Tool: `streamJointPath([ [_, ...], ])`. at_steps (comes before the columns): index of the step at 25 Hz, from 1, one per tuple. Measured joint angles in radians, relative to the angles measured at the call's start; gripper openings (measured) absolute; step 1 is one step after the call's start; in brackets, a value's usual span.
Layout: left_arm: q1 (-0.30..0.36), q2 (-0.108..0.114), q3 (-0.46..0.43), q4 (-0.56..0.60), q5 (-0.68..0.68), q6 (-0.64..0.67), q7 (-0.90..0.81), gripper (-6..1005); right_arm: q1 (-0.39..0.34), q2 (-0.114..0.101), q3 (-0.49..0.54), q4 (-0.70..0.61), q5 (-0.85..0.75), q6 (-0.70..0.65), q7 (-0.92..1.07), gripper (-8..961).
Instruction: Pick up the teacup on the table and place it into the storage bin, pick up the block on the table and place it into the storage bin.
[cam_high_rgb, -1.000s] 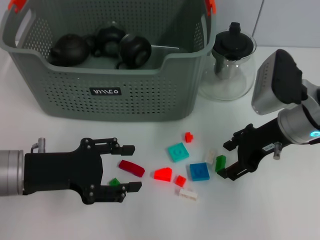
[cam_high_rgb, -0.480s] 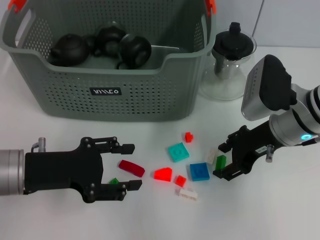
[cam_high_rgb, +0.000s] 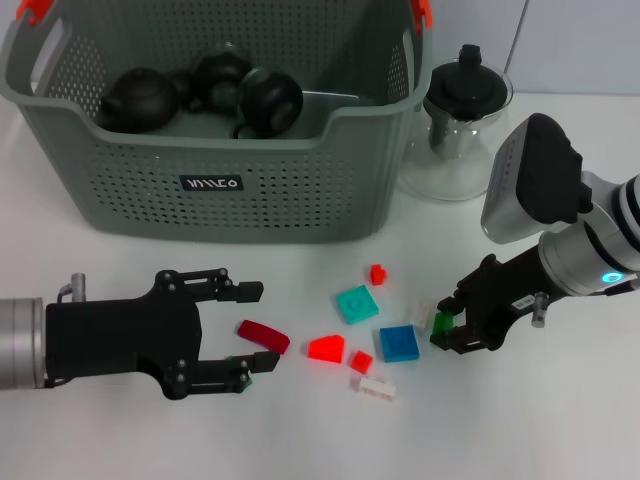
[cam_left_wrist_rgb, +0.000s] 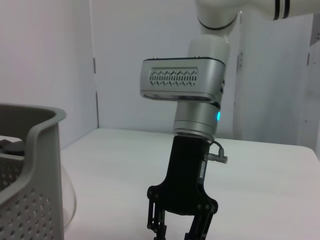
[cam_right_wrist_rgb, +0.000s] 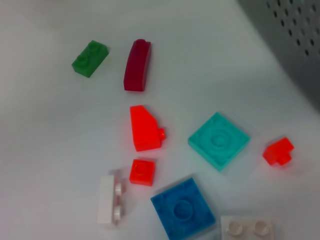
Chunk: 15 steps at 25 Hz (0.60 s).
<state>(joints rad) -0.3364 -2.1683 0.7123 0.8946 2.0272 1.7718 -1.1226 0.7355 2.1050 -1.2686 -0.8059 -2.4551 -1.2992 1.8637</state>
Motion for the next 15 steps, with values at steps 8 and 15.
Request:
streamJointPath([
  [8, 0.004, 0.001, -0.028, -0.003, -0.003, 0.009, 0.002, 723, -0.039, -0.007, 0.021, -0.073, 0.036, -0.062, -0.015, 442],
  [15, 0.010, 0.002, -0.071, -0.003, 0.011, 0.001, 0.007, 722, -0.095, -0.010, 0.172, -0.278, 0.164, -0.352, -0.073, 446],
])
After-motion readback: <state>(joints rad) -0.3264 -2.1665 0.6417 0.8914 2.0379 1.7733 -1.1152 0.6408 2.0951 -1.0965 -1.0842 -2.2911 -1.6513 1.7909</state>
